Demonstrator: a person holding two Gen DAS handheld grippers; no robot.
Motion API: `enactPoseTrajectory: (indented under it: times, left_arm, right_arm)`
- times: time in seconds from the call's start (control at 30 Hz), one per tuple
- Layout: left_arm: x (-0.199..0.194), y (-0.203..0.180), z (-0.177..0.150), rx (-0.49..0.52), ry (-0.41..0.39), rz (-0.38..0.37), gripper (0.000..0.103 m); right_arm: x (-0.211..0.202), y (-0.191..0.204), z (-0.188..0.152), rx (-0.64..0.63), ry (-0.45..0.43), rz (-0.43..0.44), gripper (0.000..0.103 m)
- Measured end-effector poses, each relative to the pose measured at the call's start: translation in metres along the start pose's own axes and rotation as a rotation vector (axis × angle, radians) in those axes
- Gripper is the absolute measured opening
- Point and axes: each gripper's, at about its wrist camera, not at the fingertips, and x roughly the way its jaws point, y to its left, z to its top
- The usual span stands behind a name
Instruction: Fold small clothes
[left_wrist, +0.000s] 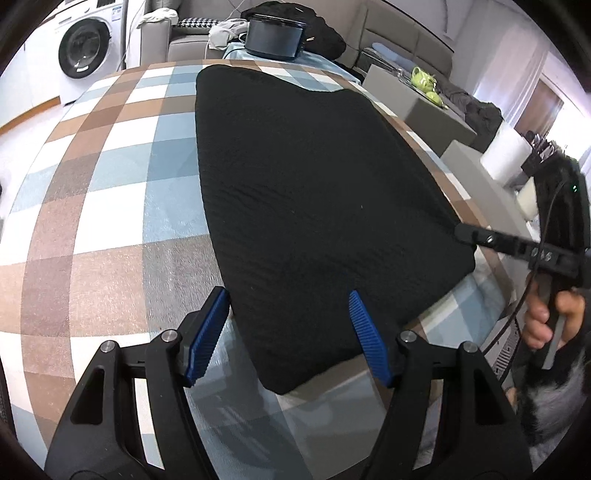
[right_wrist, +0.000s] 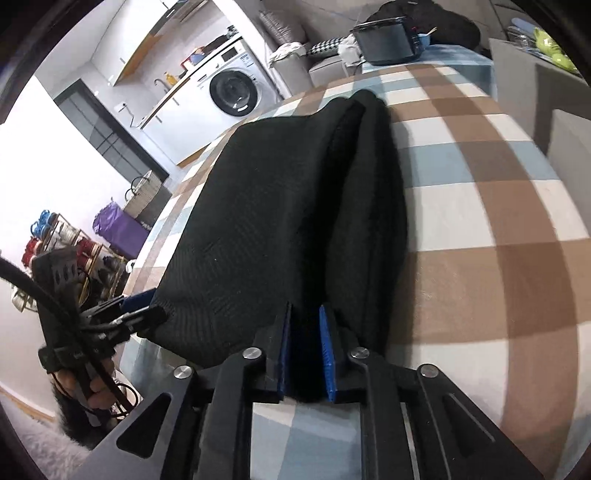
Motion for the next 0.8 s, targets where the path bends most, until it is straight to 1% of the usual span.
enactPoseTrajectory:
  times: [0.03, 0.07, 0.1, 0.13, 0.17, 0.27, 0.3, 0.33, 0.4, 0.43, 0.5, 0.53, 0.57, 0.6, 0.63, 0.67, 0.7, 0.77, 0.8]
  left_arm:
    - [0.0, 0.0, -0.001, -0.002, 0.0, 0.001, 0.065]
    - [0.0, 0.002, -0.002, -0.01, 0.0, -0.003, 0.065]
    - [0.001, 0.004, -0.002, -0.023, 0.0, -0.01, 0.065]
    - [0.002, 0.006, -0.002, -0.04, 0.001, -0.014, 0.065]
    - [0.003, 0.009, -0.001, -0.056, -0.001, -0.018, 0.065]
    - [0.008, 0.014, 0.005, -0.091, -0.004, -0.014, 0.065]
    - [0.009, 0.015, 0.006, -0.099, -0.005, -0.011, 0.065]
    - [0.012, 0.016, 0.008, -0.107, -0.008, -0.007, 0.065]
    - [0.013, 0.016, 0.011, -0.117, -0.013, 0.005, 0.065]
    - [0.014, 0.016, 0.012, -0.116, -0.017, 0.009, 0.065]
    - [0.015, 0.014, 0.013, -0.105, -0.03, 0.019, 0.065]
    - [0.015, 0.014, 0.013, -0.099, -0.031, 0.02, 0.064]
    - [0.016, 0.014, 0.014, -0.098, -0.029, 0.018, 0.062]
    - [0.017, 0.014, 0.014, -0.096, -0.031, 0.01, 0.051]
    - [0.017, 0.014, 0.015, -0.088, -0.036, 0.014, 0.038]
    - [0.017, 0.014, 0.016, -0.08, -0.038, 0.031, 0.033]
    - [0.017, 0.015, 0.017, -0.076, -0.036, 0.046, 0.026]
    - [0.018, 0.02, 0.02, -0.096, -0.033, 0.03, 0.025]
    - [0.019, 0.023, 0.022, -0.108, -0.034, 0.027, 0.024]
  right_arm:
    - [-0.005, -0.002, -0.002, 0.014, -0.01, -0.012, 0.028]
    - [-0.008, -0.002, -0.003, 0.021, -0.013, -0.019, 0.039]
    - [-0.011, -0.002, -0.004, 0.027, -0.014, -0.036, 0.044]
    - [-0.012, -0.002, -0.004, 0.033, -0.021, -0.062, 0.057]
    - [-0.012, -0.002, -0.003, 0.034, -0.028, -0.067, 0.066]
    - [-0.007, 0.004, -0.001, 0.035, -0.037, -0.023, 0.067]
    - [-0.005, 0.007, -0.001, 0.03, -0.035, -0.029, 0.069]
    - [-0.001, 0.01, 0.0, 0.017, -0.036, -0.054, 0.071]
    - [0.004, 0.012, 0.002, 0.007, -0.028, -0.103, 0.071]
    - [0.007, 0.01, 0.003, 0.013, -0.022, -0.112, 0.07]
    - [0.011, 0.005, 0.003, 0.028, -0.02, -0.112, 0.066]
    - [0.013, 0.004, 0.003, 0.027, -0.02, -0.115, 0.055]
    - [0.014, 0.002, 0.003, 0.028, -0.015, -0.112, 0.05]
    - [0.016, 0.001, 0.004, 0.033, -0.013, -0.098, 0.049]
    - [0.015, 0.001, 0.003, 0.035, -0.015, -0.088, 0.043]
    - [0.016, 0.0, 0.003, 0.033, -0.014, -0.076, 0.037]
    - [0.016, 0.001, 0.004, 0.031, -0.017, -0.071, 0.035]
    - [0.02, 0.002, 0.006, 0.023, -0.017, -0.064, 0.028]
    - [0.021, 0.003, 0.007, 0.018, -0.019, -0.064, 0.027]
